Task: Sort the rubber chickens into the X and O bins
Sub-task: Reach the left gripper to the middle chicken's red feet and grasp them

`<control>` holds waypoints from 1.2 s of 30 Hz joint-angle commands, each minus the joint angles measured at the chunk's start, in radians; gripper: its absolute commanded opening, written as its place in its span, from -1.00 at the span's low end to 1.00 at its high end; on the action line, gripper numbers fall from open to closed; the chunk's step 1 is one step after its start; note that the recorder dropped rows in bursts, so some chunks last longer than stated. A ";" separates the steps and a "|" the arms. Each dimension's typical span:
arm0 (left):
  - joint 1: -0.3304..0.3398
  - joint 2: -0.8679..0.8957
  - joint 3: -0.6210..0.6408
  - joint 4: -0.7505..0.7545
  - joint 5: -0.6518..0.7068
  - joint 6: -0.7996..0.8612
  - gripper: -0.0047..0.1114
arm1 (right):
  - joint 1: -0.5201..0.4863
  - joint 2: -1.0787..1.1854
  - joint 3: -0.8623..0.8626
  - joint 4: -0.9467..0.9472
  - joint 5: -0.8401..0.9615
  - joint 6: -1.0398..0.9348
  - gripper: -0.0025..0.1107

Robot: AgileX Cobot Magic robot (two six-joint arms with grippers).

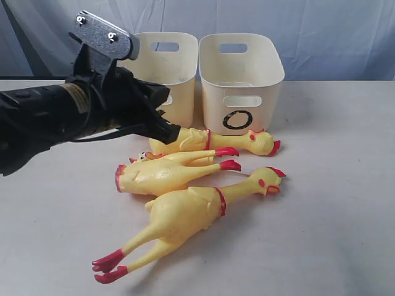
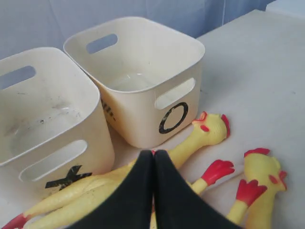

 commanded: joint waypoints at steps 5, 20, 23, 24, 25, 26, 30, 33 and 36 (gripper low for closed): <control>-0.053 0.160 -0.175 0.127 0.220 0.001 -0.75 | -0.002 -0.003 -0.001 0.001 -0.006 -0.002 -0.96; -0.166 0.385 -0.252 0.334 0.143 -0.002 0.00 | -0.002 -0.003 -0.001 0.001 -0.006 -0.002 -0.96; -0.169 0.403 -0.252 0.355 0.167 -0.002 0.00 | -0.002 -0.003 -0.001 0.001 -0.006 -0.002 -0.96; -0.171 0.407 -0.252 0.366 0.182 -0.002 0.02 | -0.002 -0.003 -0.001 0.001 -0.006 -0.002 -0.96; -0.174 0.413 -0.252 0.392 0.190 -0.002 0.06 | -0.002 -0.003 -0.001 0.001 -0.006 -0.002 -0.96; -0.176 0.415 -0.252 0.407 0.192 -0.002 0.09 | -0.002 -0.003 -0.001 0.001 -0.006 -0.002 -0.96; -0.178 0.427 -0.252 0.420 0.191 -0.002 0.20 | -0.002 -0.003 -0.001 0.001 -0.006 -0.002 -0.96; -0.178 0.442 -0.252 0.447 0.195 -0.002 0.19 | -0.002 -0.003 -0.001 0.001 -0.006 -0.002 -0.96; -0.178 0.461 -0.252 0.480 0.195 -0.002 0.17 | -0.002 -0.003 -0.001 0.001 -0.006 -0.002 -0.96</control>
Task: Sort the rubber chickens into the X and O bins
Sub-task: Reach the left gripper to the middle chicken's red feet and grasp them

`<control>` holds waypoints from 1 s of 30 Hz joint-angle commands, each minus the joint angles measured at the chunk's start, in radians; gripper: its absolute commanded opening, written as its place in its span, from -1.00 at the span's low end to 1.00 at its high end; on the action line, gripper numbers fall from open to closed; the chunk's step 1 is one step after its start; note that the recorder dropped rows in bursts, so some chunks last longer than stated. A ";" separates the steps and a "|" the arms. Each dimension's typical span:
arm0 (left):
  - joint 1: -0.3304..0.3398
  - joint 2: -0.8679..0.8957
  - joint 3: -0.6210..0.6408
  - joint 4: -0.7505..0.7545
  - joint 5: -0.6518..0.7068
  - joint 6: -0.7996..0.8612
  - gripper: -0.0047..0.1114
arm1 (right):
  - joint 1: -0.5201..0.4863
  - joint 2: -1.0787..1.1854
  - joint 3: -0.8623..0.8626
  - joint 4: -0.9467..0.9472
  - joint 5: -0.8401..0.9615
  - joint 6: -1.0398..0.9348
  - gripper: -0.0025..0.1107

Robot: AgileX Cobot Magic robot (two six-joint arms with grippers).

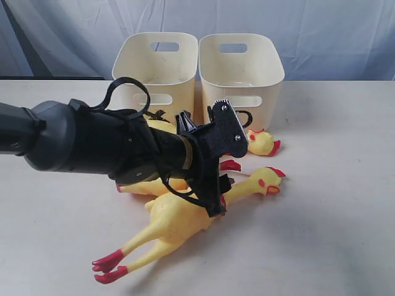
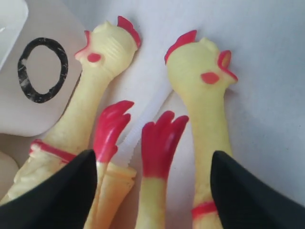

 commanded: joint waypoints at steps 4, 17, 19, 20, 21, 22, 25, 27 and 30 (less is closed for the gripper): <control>-0.002 0.044 -0.005 0.062 -0.002 -0.005 0.15 | -0.002 -0.003 -0.001 0.001 -0.006 0.000 -0.96; 0.008 0.049 -0.054 0.112 0.014 -0.005 0.09 | -0.002 -0.003 -0.001 0.001 -0.006 0.000 -0.96; 0.020 0.049 -0.061 0.118 0.031 -0.005 0.09 | -0.002 -0.003 -0.001 0.001 -0.006 0.000 -0.96; 0.026 0.049 -0.064 0.118 0.039 -0.005 0.09 | -0.002 -0.003 -0.001 0.001 -0.006 0.000 -0.96; 0.032 0.049 -0.065 0.120 0.041 -0.005 0.09 | -0.002 -0.003 -0.001 0.001 -0.006 0.000 -0.96; 0.039 0.049 -0.065 0.120 0.046 -0.005 0.09 | -0.002 -0.003 -0.001 0.001 -0.006 0.000 -0.96; 0.041 0.049 -0.065 0.138 0.059 -0.005 0.09 | -0.002 -0.003 -0.001 0.001 -0.006 0.000 -0.96; 0.041 0.049 -0.065 0.156 0.057 -0.005 0.09 | -0.002 -0.003 -0.001 0.001 -0.006 0.000 -0.96; 0.041 0.049 -0.065 0.158 0.055 -0.005 0.09 | -0.002 -0.003 -0.001 0.001 -0.006 0.000 -0.96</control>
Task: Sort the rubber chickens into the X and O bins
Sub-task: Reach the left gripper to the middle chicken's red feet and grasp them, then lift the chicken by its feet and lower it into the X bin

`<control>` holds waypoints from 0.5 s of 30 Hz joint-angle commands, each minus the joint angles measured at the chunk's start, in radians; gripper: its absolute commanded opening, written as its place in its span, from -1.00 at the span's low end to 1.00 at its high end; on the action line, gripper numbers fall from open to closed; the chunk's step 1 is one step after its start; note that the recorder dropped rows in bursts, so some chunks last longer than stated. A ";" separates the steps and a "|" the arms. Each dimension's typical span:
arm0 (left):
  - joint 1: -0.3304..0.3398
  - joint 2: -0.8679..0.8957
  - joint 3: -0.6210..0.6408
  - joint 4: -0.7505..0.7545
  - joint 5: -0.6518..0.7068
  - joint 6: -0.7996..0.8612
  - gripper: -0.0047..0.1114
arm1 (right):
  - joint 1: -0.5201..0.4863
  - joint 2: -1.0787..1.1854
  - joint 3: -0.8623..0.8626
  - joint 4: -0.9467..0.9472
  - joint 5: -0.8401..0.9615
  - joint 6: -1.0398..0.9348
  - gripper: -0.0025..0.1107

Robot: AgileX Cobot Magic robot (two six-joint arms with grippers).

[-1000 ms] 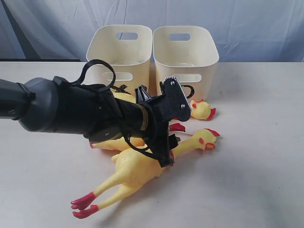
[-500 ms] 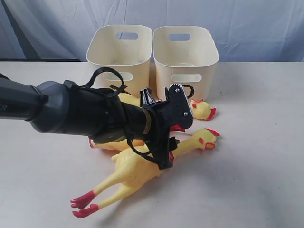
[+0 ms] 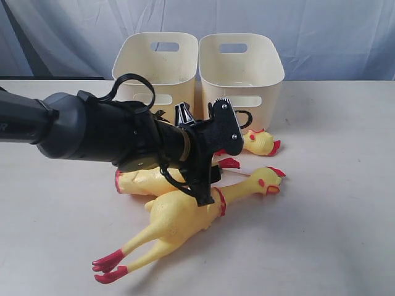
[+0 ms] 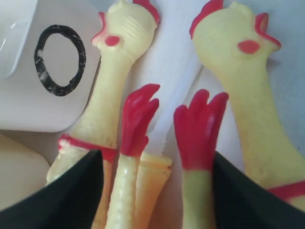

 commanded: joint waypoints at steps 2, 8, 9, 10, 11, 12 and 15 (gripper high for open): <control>0.001 0.005 -0.005 0.008 0.005 -0.005 0.02 | -0.002 -0.003 -0.001 0.001 -0.006 0.000 -0.96; 0.001 0.005 -0.005 0.008 0.007 -0.005 -0.43 | -0.002 -0.003 -0.001 0.001 -0.006 0.000 -0.96; 0.001 0.005 -0.005 0.008 0.007 -0.005 -0.49 | -0.002 -0.003 -0.001 0.001 -0.006 0.000 -0.96; 0.001 0.005 -0.005 0.008 0.007 -0.005 -0.53 | -0.002 -0.003 -0.001 0.001 -0.006 0.000 -0.96; 0.001 0.005 -0.005 0.008 0.007 -0.005 -0.58 | -0.002 -0.003 -0.001 0.001 -0.006 0.000 -0.96; 0.001 0.005 -0.005 0.008 0.007 -0.005 -0.63 | -0.002 -0.003 -0.001 0.001 -0.006 0.000 -0.96; -0.001 0.005 -0.005 0.004 0.007 -0.005 -0.78 | -0.002 -0.003 -0.001 0.001 -0.006 0.000 -0.96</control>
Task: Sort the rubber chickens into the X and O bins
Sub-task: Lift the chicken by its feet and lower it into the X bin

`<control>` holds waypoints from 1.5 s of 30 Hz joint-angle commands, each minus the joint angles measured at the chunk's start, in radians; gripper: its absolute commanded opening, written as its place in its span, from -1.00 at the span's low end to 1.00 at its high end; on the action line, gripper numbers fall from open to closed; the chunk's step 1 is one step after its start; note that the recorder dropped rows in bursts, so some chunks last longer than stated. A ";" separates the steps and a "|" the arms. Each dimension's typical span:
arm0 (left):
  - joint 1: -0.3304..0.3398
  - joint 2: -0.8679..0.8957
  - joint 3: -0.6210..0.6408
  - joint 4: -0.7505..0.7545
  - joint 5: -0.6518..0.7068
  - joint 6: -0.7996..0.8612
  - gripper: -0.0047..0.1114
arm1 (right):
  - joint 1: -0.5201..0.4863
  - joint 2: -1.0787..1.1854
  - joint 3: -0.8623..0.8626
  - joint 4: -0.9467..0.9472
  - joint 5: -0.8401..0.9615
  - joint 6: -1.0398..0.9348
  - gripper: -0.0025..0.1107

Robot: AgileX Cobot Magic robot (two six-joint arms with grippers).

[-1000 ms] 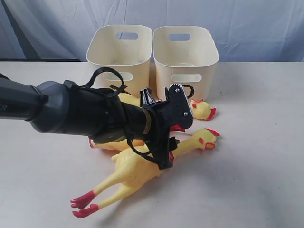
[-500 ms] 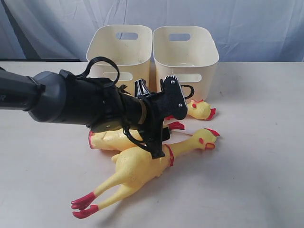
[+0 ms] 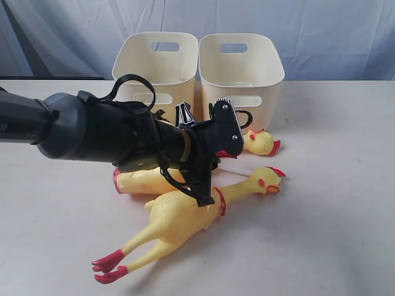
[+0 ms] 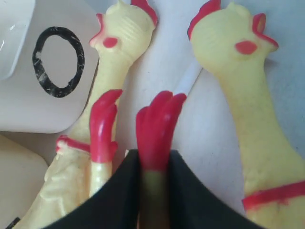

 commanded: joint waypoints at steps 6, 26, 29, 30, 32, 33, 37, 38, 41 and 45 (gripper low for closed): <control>-0.002 -0.009 -0.005 -0.019 0.040 -0.005 -0.92 | -0.002 -0.003 -0.001 0.001 -0.006 0.000 -0.96; -0.041 -0.318 -0.036 -0.156 0.075 -0.005 -0.92 | -0.002 -0.003 -0.001 0.001 -0.006 0.000 -0.96; -0.041 -0.352 -0.052 -0.085 0.030 -0.005 -0.92 | -0.002 -0.003 -0.001 0.001 -0.006 0.000 -0.96; -0.041 -0.357 -0.064 -0.072 0.027 -0.005 -0.92 | -0.002 -0.003 -0.001 0.001 -0.006 0.000 -0.96; -0.041 -0.360 -0.086 -0.021 0.027 -0.005 -0.92 | -0.002 -0.003 -0.001 0.001 -0.006 0.000 -0.96; -0.041 -0.360 -0.094 0.031 0.029 -0.005 -0.92 | -0.002 -0.003 -0.001 0.001 -0.006 0.000 -0.96; -0.008 -0.360 -0.103 0.184 -0.035 -0.007 -0.92 | -0.002 -0.003 -0.001 0.001 -0.006 0.000 -0.96; 0.012 -0.360 -0.104 0.171 -0.062 -0.007 -0.92 | -0.002 -0.003 -0.001 0.001 -0.006 0.000 -0.96; 0.082 -0.360 -0.104 0.069 -0.137 -0.009 -0.92 | -0.002 -0.003 -0.001 0.001 -0.006 0.000 -0.96; 0.172 -0.360 -0.104 -0.122 -0.252 -0.009 -0.92 | -0.002 -0.003 -0.001 0.001 -0.006 0.000 -0.96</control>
